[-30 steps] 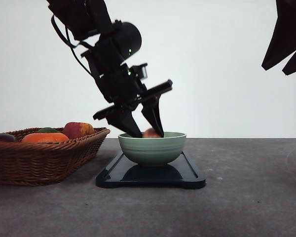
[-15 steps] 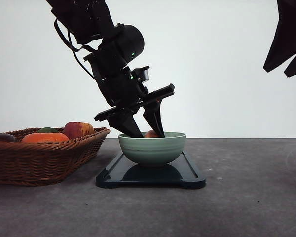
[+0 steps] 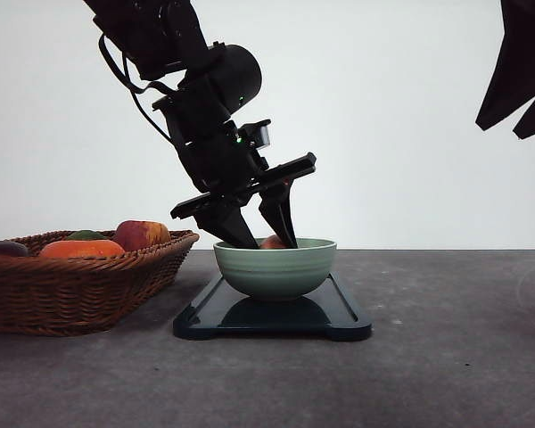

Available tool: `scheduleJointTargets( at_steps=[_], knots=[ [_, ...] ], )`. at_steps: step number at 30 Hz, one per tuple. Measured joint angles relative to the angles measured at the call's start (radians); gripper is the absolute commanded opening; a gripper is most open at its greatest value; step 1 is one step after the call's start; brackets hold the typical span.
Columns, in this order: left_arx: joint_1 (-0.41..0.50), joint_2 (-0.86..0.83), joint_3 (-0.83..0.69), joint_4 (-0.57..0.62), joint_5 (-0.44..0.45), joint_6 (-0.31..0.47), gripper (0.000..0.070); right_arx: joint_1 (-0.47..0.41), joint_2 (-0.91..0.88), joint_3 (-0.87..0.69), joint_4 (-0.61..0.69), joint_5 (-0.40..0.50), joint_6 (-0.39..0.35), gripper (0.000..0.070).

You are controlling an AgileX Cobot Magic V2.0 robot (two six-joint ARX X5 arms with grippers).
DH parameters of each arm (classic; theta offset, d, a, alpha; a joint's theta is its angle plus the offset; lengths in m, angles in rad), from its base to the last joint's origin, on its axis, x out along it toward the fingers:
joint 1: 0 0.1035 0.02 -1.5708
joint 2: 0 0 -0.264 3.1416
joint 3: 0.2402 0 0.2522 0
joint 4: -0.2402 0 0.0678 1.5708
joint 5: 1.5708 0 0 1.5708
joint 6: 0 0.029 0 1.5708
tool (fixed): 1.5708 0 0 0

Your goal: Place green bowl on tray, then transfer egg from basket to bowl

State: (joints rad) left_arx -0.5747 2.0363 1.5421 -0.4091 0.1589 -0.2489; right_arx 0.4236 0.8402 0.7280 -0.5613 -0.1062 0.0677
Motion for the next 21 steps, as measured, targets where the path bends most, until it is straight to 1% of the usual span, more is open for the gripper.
scheduleJointTargets(
  at_steps=[8,9,10,12,13,18,20,21],
  knots=[
    [-0.003,0.026,0.002,-0.006,-0.001,0.0,0.019,0.0,0.0,0.0,0.0,0.0,0.0,0.0289],
    [-0.004,0.026,0.002,-0.006,-0.001,0.0,0.0198,0.0,0.0,0.0,0.0,0.0,0.0,0.0289],
    [-0.005,0.026,0.002,-0.006,-0.001,0.0,0.0219,0.0,0.0,0.0,0.0,0.0,0.0,0.0289],
    [-0.009,0.026,0.003,-0.005,-0.001,0.0,0.0295,0.0,0.0,0.0,0.0,0.0,0.0,0.0289],
    [-0.01,0.026,0.003,-0.005,-0.001,0.0,0.0317,0.0,0.0,0.0,0.0,0.0,0.0,0.0289],
    [-0.013,0.026,0.011,-0.023,-0.001,0.0,0.0322,0.0,0.0,0.0,0.0,0.0,0.0,0.0289],
    [-0.013,0.026,0.028,-0.05,-0.001,0.0,0.0323,0.0,0.0,0.0,-0.001,0.0,0.0,0.0289],
    [-0.013,0.026,0.041,-0.069,-0.001,0.0,0.0338,0.0,0.0,0.0,-0.002,0.0,0.0,0.0289]
  ],
)
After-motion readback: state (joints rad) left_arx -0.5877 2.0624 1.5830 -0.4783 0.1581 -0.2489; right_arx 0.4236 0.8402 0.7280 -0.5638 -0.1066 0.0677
